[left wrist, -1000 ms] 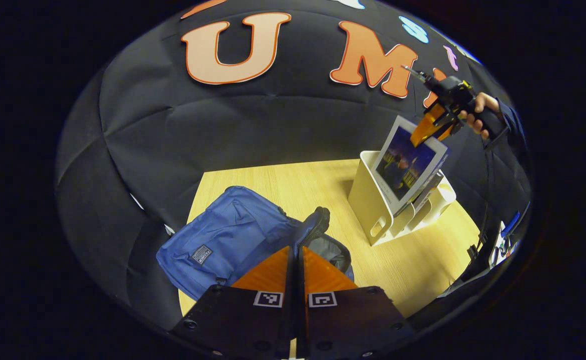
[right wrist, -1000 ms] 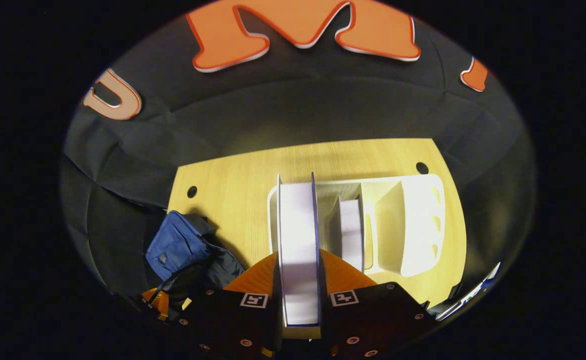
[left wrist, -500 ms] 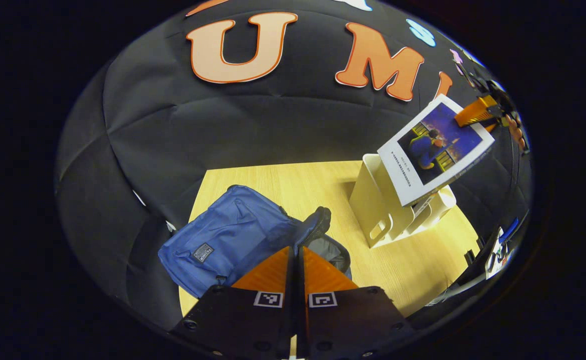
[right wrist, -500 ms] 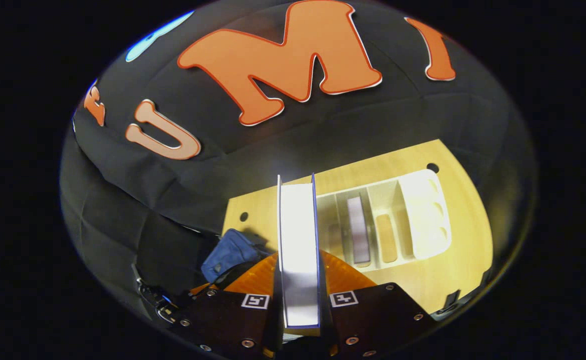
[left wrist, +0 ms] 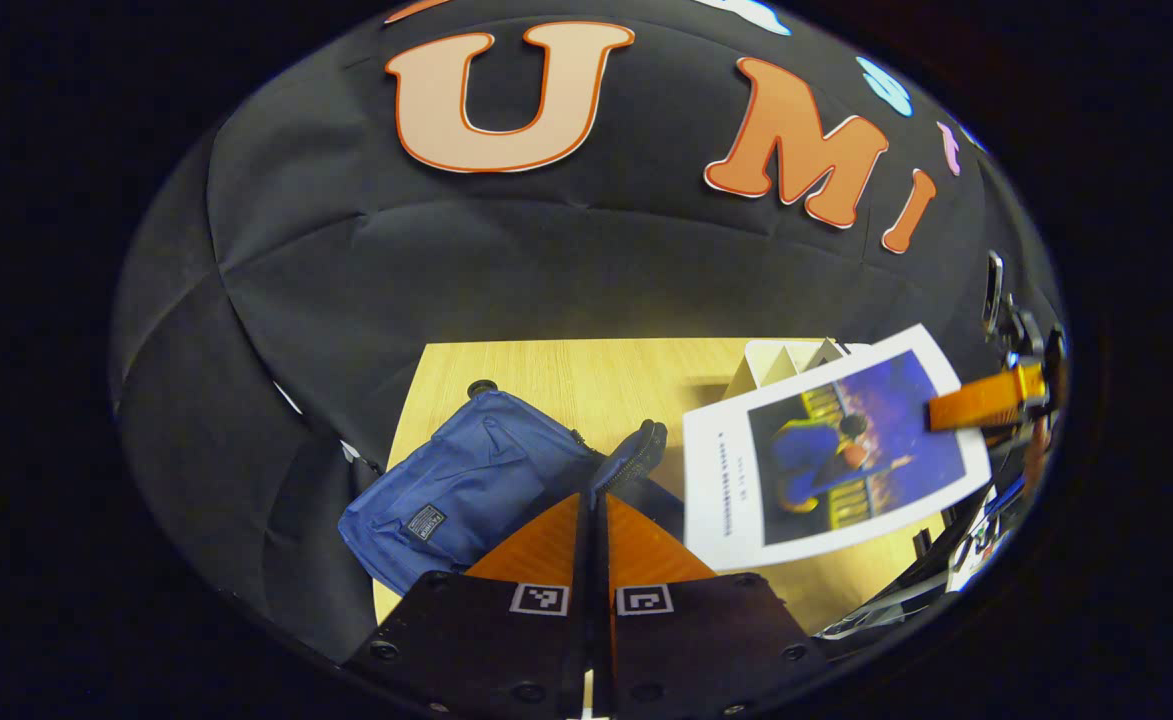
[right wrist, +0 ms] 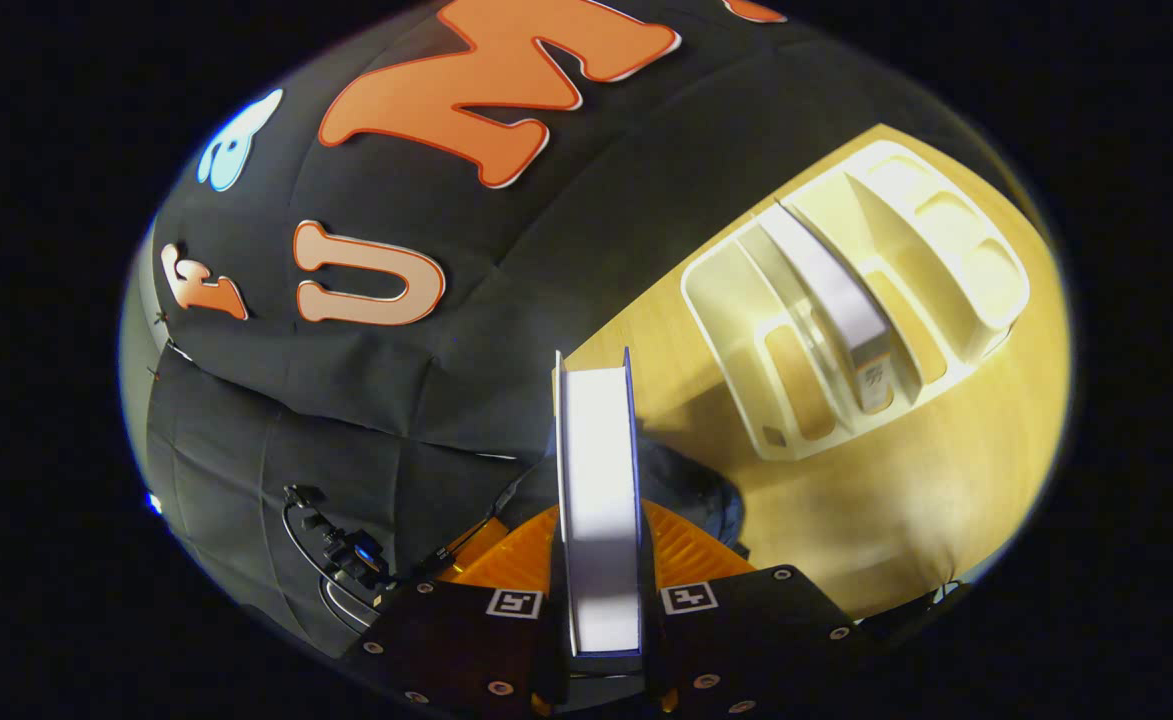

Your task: Open the schoolbag, grab two books from the bookshelf and put them into the schoolbag.

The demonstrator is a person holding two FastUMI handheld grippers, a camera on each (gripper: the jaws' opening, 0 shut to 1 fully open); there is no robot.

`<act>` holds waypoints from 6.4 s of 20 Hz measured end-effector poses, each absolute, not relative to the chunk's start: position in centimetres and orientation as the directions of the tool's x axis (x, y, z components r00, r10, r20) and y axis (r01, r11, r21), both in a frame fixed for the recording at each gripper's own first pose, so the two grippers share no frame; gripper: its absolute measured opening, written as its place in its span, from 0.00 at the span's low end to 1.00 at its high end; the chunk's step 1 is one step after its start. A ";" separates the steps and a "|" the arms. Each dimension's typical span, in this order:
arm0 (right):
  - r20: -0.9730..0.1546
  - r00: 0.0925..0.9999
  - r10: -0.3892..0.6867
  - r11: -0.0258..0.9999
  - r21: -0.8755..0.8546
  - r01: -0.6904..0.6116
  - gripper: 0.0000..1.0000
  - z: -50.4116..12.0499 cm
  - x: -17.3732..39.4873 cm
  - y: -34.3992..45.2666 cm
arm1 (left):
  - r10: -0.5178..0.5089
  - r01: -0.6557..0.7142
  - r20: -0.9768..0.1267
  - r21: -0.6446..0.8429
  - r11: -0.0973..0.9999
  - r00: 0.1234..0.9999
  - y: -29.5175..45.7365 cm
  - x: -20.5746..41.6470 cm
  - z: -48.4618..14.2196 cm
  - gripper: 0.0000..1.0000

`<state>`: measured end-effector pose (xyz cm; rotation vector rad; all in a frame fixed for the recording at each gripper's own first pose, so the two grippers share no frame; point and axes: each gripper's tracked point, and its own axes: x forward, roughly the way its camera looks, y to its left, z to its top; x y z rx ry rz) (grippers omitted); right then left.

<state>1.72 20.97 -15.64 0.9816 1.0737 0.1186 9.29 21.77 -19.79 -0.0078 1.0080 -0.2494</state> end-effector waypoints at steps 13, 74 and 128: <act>-0.680 0.555 0.478 0.438 0.733 0.520 0.29 -26.2 -1.0 31.8 | -0.245 0.233 -0.849 -0.149 0.961 0.469 19.2 9.7 -18.4 0.02; -0.980 0.167 -0.110 0.993 -0.102 0.053 0.95 -26.0 9.9 4.5 | -0.390 0.167 -0.837 -0.352 0.921 0.383 15.3 2.3 -25.7 0.02; -0.708 0.456 0.539 0.541 0.706 0.457 0.27 -24.4 -2.1 27.8 | -0.353 0.091 -0.819 -0.351 0.932 0.453 17.3 8.2 -19.0 0.02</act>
